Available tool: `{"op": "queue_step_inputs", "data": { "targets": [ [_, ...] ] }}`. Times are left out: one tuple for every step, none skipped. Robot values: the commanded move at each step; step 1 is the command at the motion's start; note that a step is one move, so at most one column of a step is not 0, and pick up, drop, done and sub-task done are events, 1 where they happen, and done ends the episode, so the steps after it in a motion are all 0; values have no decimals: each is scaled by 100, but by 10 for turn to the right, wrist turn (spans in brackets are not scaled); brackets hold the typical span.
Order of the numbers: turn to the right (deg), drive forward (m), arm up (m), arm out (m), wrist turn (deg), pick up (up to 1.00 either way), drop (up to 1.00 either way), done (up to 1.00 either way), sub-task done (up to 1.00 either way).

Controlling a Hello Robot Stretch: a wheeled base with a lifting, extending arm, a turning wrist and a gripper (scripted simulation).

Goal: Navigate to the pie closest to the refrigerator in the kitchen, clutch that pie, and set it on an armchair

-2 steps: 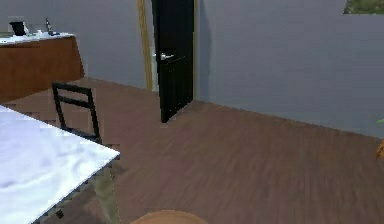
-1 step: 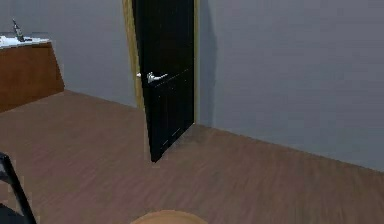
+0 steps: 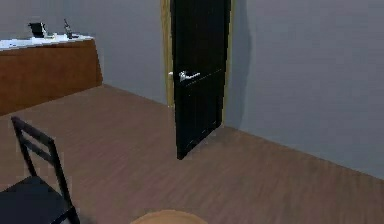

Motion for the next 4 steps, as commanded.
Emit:
{"op": "queue_step_inputs", "data": {
  "targets": [
    [0,25,0,0,0,0,0,0,0],
    [-210,0,0,0,0,0,0,0,0],
    [0,100,0,0,0,0,0,0,0],
    [0,30,0,0,0,0,0,0,0]
  ]
}}
